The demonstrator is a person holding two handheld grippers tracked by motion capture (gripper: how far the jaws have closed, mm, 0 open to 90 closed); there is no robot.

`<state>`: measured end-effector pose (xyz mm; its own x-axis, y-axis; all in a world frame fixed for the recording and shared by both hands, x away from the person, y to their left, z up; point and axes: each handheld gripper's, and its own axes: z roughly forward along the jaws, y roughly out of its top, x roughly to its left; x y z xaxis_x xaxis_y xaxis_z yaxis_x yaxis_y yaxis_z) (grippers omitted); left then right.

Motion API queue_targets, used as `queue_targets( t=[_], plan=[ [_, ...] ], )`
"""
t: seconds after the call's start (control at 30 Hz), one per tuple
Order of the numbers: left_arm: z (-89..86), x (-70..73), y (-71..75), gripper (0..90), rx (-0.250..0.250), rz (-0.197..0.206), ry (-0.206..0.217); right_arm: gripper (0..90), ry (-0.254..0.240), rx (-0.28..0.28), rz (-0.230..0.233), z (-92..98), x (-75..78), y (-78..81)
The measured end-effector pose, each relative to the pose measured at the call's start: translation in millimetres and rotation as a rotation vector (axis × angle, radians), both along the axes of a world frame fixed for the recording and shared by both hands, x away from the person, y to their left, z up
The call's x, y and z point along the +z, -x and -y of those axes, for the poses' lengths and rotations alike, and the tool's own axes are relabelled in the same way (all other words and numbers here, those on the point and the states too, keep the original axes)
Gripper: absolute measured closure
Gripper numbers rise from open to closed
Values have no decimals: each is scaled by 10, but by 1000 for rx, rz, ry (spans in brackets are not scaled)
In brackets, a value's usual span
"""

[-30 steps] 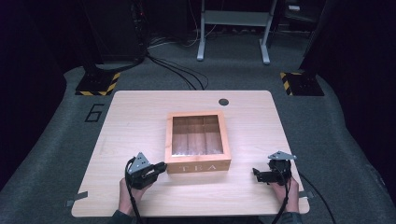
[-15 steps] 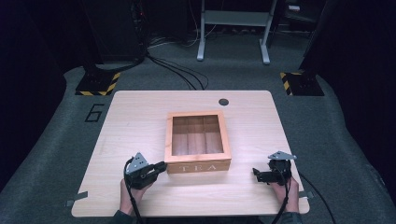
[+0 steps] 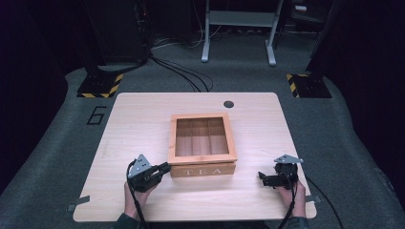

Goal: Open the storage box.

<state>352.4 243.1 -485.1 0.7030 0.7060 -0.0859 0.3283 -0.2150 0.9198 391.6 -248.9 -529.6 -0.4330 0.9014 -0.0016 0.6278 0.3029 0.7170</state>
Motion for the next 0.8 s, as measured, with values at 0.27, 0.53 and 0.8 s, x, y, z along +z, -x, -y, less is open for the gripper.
queue_targets(
  t=[0.27, 0.53, 0.8],
  plan=[
    [16, 49, -11, 806, 12, 35, 9, 3, 0, 0, 0, 0, 0, 0],
    [29, 144, -61, 805, 19, 69, 13, 3, 0, 0, 0, 0, 0, 0],
    [27, 216, -118, 806, 14, 80, 11, 3, 0, 0, 0, 0, 0, 0]
  ],
)
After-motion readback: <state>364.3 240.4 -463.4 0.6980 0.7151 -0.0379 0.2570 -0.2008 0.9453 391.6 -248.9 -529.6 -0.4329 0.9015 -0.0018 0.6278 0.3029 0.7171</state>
